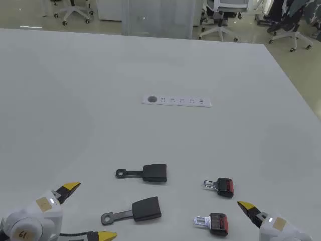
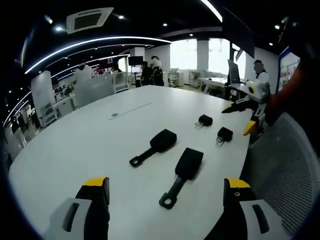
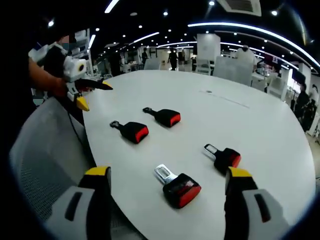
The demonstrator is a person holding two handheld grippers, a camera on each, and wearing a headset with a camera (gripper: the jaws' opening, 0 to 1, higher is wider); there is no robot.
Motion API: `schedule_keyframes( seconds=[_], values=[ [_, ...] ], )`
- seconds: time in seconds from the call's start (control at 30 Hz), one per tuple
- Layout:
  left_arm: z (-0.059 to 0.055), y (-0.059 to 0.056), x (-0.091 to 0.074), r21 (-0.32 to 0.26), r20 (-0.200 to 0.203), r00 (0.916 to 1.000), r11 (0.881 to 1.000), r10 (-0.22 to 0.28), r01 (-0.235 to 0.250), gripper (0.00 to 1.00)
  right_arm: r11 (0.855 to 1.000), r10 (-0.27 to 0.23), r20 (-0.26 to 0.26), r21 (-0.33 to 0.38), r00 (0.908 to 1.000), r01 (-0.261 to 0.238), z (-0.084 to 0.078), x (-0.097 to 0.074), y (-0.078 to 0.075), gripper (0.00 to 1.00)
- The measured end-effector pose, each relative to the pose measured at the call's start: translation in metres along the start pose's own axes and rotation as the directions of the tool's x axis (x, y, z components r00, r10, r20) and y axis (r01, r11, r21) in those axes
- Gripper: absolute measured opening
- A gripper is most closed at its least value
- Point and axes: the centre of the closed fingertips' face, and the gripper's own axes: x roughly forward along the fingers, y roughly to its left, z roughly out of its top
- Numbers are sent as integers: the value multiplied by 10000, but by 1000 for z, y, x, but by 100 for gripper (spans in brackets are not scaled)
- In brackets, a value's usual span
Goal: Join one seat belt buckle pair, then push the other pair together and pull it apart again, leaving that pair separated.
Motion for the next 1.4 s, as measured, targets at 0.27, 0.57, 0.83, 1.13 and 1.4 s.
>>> schedule_keyframes(
  seconds=[0.27,0.57,0.83,1.13,1.4],
  values=[
    [1,4,0,-65,78,9999,9999,105,-105,97,10000,2,95,-42,10000,-1,4,2,-1,96],
    [3,5,-1,-72,123,9998,9998,170,-169,97,10000,-68,174,25,9998,68,3,-1,-2,96],
    [2,3,-2,-114,122,9998,9998,154,-153,97,9999,-122,235,55,9996,120,4,-4,-3,96],
    [5,-1,-1,-3,120,9999,10000,19,-19,98,9999,-73,245,-75,9997,75,5,-4,-3,97],
    [3,-4,-1,9,67,10000,10000,-60,60,98,9999,-60,184,-135,9998,63,4,-5,-2,97]
  ],
)
